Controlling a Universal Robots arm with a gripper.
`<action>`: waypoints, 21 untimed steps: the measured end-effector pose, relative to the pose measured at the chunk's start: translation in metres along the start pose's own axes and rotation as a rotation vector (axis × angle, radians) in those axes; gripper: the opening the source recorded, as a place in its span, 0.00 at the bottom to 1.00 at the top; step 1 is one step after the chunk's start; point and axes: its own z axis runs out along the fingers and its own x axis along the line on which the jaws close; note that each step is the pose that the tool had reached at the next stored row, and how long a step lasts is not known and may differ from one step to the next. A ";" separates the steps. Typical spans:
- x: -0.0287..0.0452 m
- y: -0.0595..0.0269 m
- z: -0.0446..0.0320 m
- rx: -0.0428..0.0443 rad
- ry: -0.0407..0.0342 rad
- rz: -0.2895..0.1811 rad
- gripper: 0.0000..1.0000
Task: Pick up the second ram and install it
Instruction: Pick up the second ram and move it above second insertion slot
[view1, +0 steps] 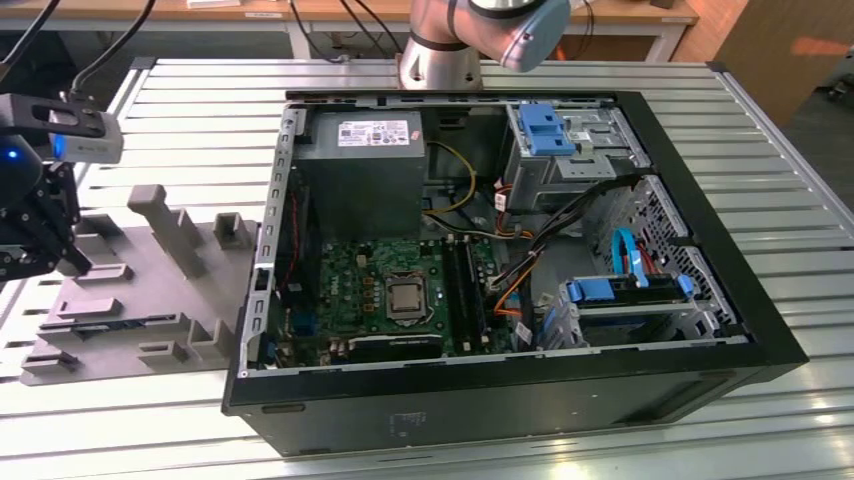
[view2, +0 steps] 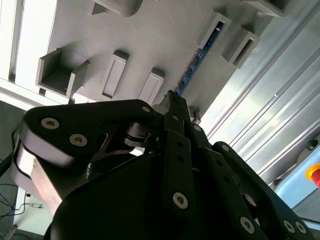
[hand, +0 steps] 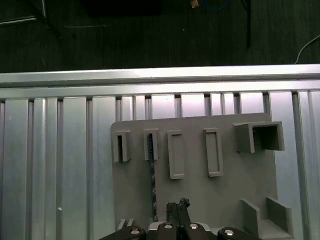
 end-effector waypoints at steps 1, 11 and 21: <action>0.0001 -0.0002 0.0012 -0.0001 0.0001 -0.001 0.11; 0.0055 -0.0027 0.0143 -0.0001 0.0003 -0.004 0.11; 0.0168 -0.0042 0.0296 -0.0006 0.0002 -0.005 0.11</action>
